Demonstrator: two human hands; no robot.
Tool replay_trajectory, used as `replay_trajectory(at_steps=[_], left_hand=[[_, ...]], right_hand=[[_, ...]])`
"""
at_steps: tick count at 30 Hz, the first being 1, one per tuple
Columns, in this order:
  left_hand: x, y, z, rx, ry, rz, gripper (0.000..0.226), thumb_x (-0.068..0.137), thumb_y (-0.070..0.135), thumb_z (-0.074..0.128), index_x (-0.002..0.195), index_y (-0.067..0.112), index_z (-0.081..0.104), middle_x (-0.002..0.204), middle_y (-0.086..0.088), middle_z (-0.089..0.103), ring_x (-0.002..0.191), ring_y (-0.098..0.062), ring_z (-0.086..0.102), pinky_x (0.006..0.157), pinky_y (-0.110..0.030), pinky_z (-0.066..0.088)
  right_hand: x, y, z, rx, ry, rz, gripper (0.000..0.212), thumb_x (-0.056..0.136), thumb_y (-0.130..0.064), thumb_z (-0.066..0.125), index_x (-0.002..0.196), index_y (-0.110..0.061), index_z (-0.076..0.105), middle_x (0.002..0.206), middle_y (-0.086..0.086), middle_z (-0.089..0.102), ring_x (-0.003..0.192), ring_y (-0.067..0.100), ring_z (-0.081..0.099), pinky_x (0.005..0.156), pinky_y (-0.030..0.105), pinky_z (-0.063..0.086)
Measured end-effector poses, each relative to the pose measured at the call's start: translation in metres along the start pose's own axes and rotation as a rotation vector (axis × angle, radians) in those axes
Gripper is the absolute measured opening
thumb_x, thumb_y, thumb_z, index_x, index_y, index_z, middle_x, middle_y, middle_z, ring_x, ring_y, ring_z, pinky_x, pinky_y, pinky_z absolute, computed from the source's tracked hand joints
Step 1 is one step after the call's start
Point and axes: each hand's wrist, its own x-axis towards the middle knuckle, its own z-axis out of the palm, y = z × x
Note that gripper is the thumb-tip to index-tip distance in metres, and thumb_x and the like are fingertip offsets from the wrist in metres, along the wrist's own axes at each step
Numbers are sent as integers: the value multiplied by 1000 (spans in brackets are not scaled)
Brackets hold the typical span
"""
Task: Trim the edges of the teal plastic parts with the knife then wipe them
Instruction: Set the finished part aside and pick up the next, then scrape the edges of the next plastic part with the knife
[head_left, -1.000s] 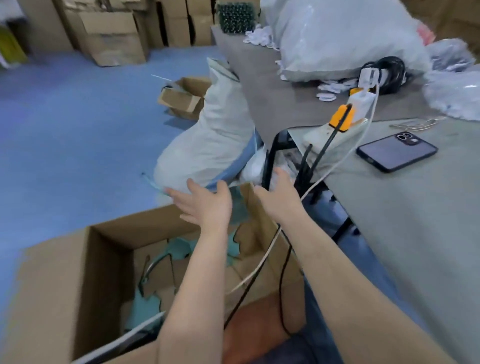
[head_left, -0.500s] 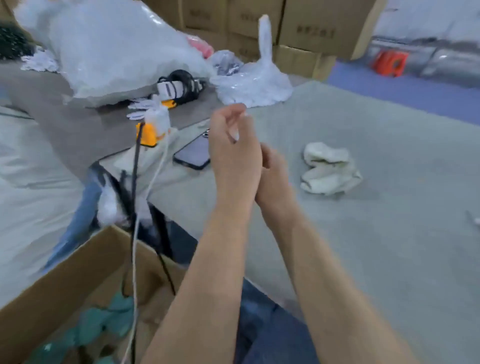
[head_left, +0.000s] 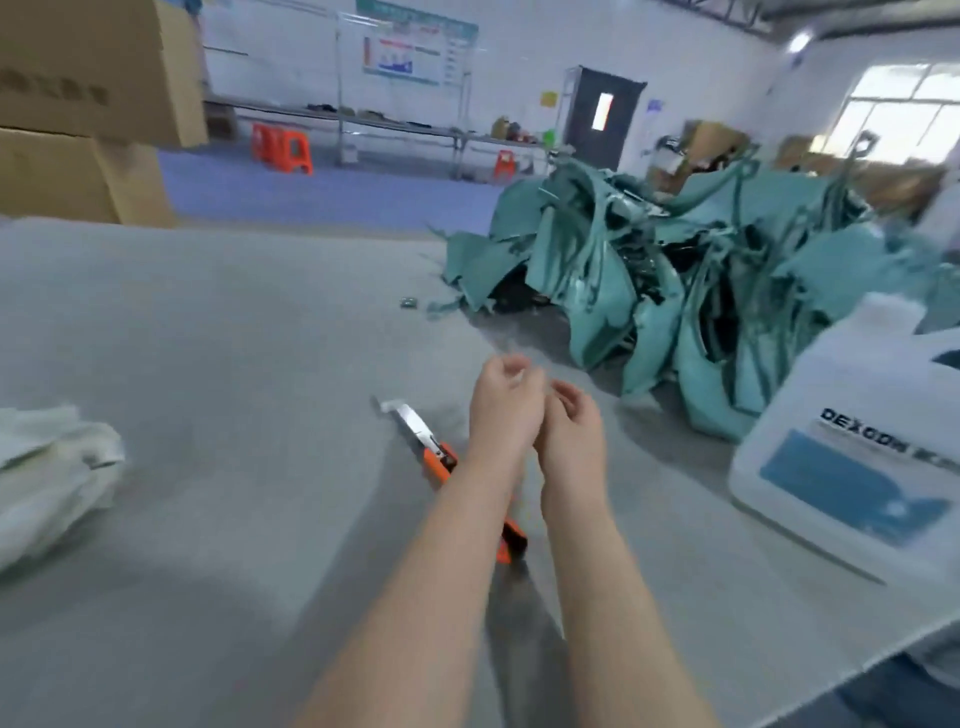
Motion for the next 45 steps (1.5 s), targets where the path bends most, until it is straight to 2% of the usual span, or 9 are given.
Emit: replay_trajectory(at_steps=[4, 13, 15, 19, 22, 27, 33, 38, 45], left_hand=[[23, -19, 63, 20, -128, -92, 11, 92, 8, 50, 102, 12, 53, 78, 3, 54, 55, 6, 50, 38, -2, 32], [74, -43, 147, 42, -294, -118, 13, 94, 16, 50, 93, 22, 62, 83, 12, 55, 66, 2, 44, 48, -4, 37], [84, -47, 157, 90, -360, -97, 23, 95, 18, 49, 111, 21, 65, 112, 8, 58, 77, 2, 47, 68, -11, 38], [98, -53, 170, 136, -439, -139, 21, 96, 21, 49, 82, 28, 63, 107, 5, 56, 67, 3, 46, 50, -8, 36], [107, -62, 173, 191, -341, -97, 23, 94, 19, 49, 74, 28, 56, 75, 13, 52, 66, 0, 44, 56, -12, 34], [99, -64, 155, 204, 181, 372, 10, 91, 14, 56, 94, 8, 63, 98, 3, 54, 88, -8, 48, 76, -3, 31], [87, -17, 95, 225, 332, 718, 12, 89, 3, 54, 100, 3, 58, 98, 1, 55, 86, 0, 43, 77, 3, 28], [70, 11, 25, 190, 318, 654, 19, 84, -1, 54, 88, 18, 54, 82, 15, 54, 71, 11, 51, 66, -1, 34], [38, 17, -51, -450, 373, 272, 31, 90, 10, 61, 119, 14, 49, 102, 1, 63, 76, -3, 62, 71, -18, 50]], right_hand=[[52, 12, -41, 31, 189, 34, 40, 95, -4, 43, 135, -8, 46, 138, 18, 51, 128, 31, 48, 110, 47, 37], [142, 14, -78, 402, 395, 174, 23, 100, -24, 43, 112, -10, 57, 106, 10, 59, 95, 24, 57, 77, 31, 44], [149, 17, -79, 460, 402, 191, 34, 103, -32, 39, 120, -9, 57, 115, 11, 62, 99, 25, 60, 70, 29, 48], [153, 30, -78, 525, 428, 228, 49, 104, -40, 34, 136, -5, 48, 130, 16, 59, 114, 30, 59, 98, 42, 49], [154, 36, -77, 442, 451, 229, 52, 103, -44, 32, 138, -8, 46, 131, 15, 58, 117, 30, 57, 104, 45, 44], [159, 38, -72, 325, 471, 177, 49, 103, -43, 32, 129, -7, 52, 121, 12, 59, 108, 28, 58, 98, 40, 46], [153, 31, -70, 637, 339, 107, 53, 103, -48, 30, 124, -5, 54, 99, 6, 64, 78, 16, 59, 76, 27, 47], [123, -11, -62, 548, -141, -71, 68, 100, -58, 20, 129, -9, 57, 117, 7, 70, 109, 19, 66, 96, 35, 51], [50, -47, 4, 242, -115, -209, 22, 101, -26, 48, 102, -10, 62, 112, 13, 68, 108, 26, 64, 96, 45, 52]])
